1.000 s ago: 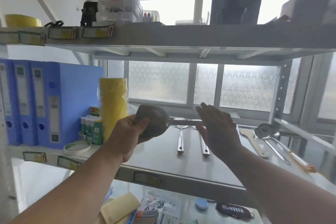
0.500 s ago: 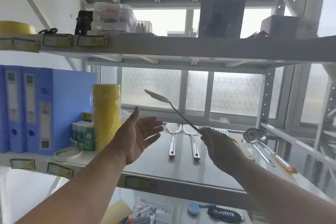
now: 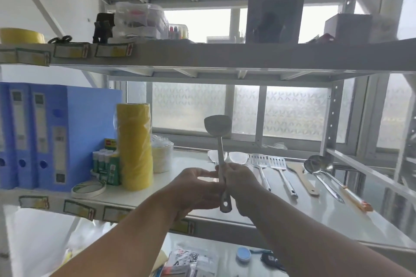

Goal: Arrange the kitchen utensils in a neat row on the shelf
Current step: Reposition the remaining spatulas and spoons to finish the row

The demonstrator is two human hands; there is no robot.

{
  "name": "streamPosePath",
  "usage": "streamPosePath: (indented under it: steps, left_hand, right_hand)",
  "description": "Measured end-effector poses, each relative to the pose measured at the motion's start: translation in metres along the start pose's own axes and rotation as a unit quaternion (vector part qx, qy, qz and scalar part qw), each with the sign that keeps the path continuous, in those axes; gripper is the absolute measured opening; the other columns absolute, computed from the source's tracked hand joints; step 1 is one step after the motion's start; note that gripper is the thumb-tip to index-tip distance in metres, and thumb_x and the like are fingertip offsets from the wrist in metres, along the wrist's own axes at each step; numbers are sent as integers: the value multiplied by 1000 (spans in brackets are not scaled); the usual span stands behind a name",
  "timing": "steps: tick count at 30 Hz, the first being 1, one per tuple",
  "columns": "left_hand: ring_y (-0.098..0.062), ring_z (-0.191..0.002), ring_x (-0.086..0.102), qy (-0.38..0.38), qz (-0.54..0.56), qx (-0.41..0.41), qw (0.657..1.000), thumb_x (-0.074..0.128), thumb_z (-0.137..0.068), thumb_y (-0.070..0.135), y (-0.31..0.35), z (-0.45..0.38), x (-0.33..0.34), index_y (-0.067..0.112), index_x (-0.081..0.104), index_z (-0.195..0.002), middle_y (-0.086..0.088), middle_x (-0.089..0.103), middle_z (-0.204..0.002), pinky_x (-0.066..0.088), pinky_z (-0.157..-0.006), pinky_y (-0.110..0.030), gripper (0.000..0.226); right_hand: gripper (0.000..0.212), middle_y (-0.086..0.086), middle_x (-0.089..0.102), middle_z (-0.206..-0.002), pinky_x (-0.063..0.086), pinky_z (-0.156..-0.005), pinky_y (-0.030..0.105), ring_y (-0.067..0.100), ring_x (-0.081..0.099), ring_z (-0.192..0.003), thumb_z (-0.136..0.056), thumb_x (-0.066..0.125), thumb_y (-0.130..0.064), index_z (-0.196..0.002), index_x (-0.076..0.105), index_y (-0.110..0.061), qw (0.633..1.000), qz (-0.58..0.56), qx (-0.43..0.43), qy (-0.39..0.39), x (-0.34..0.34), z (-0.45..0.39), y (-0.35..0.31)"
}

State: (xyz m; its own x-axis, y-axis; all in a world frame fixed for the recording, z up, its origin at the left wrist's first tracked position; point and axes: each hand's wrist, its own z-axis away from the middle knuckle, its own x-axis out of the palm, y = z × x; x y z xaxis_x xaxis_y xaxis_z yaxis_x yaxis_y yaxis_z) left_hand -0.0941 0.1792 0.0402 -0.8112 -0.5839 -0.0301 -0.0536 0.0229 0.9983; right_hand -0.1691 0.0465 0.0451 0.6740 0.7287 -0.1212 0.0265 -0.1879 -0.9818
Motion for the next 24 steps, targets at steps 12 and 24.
streamPosePath:
  steps: [12, 24]
  left_hand:
    - [-28, -70, 74, 135, -8, -36, 990, 86, -84, 3, -13, -10, -71, -1, 73, -94, -19, 74, -80, 66, -67, -36, 18]
    - [-33, -77, 78, 148, -145, -83, 975, 94, -77, 7, -42, -35, -97, -5, 78, -106, -25, 79, -94, 66, -86, -49, 36]
  right_hand:
    - [29, 3, 56, -66, 42, -61, 31, 21, 54, -62, -92, 59, -15, -65, 68, -18, 995, 66, 7, -71, 72, -17, 16]
    - [23, -4, 73, -96, 50, -69, 25, 12, 65, -84, -88, 69, -49, -101, 77, -31, 929, 325, -98, -148, 74, -11, 37]
